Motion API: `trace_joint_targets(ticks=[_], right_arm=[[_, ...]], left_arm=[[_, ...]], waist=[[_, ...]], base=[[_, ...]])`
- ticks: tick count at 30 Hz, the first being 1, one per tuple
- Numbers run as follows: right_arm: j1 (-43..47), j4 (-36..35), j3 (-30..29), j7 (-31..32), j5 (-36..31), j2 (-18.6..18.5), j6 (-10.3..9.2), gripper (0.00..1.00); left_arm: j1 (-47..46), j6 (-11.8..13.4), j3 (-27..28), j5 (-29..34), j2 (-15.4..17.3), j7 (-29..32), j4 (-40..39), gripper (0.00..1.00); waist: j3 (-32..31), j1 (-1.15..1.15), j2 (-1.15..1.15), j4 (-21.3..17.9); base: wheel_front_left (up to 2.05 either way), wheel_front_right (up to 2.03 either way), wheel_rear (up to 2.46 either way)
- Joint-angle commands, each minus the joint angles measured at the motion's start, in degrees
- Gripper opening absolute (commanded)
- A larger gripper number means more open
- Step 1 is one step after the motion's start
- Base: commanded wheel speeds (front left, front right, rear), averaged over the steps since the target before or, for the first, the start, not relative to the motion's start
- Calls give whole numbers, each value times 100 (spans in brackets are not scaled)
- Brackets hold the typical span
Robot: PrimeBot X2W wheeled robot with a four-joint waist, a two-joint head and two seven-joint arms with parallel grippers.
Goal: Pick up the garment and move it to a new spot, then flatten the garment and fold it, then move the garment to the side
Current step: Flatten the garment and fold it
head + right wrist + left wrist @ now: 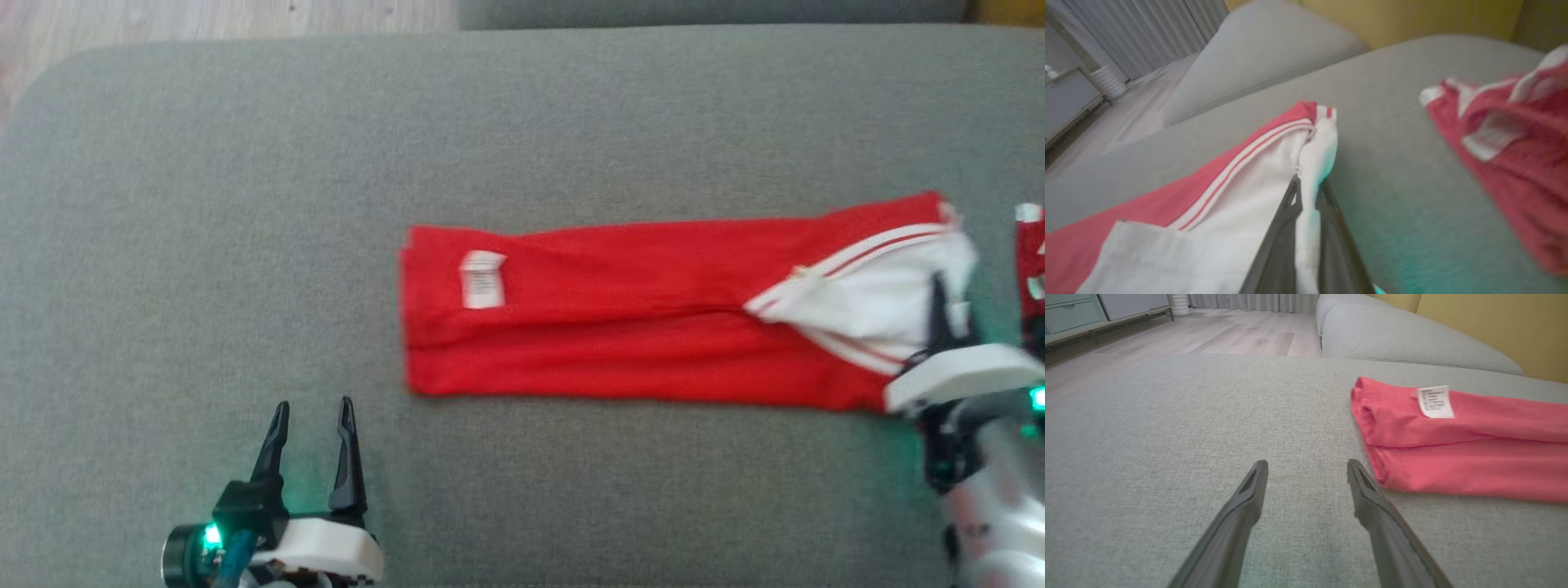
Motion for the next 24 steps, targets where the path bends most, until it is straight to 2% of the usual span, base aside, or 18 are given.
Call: trace_joint_targets(ticks=[1,3,6,12,16,17,24], right_arm=[[-9,-438,-4,-36,-69,-120,20,0],[74,-812,58,-36,-110,-65,20,0],[206,-1362,453,-37,0,152,20,0],[417,-2080,1760,-37,580,536,20,0],[350,-2184,2423,20,987,657,20,0],[350,-2184,2423,20,987,657,20,0],[-98,-1771,2944,72,1216,754,20,0]], left_arm=[[-46,-16,118,42,23,-30,-116,100],[-1,-37,103,47,23,-30,-90,100],[59,-76,44,56,23,-30,-53,100],[57,-158,-205,88,23,-30,9,100],[45,-156,-346,116,23,-30,2,100],[45,-156,-346,116,23,-30,2,100],[39,-157,-546,76,23,-30,-7,100]], waist=[[-95,0,0,-41],[-169,0,0,-53],[-267,0,0,-31],[-398,0,0,307],[-402,0,0,734],[-402,0,0,734],[-298,0,0,1597]], base=[[0,0,0],[0,0,0],[0,0,0],[0,0,0],[0,0,0],[0,0,0],[0,0,0]])
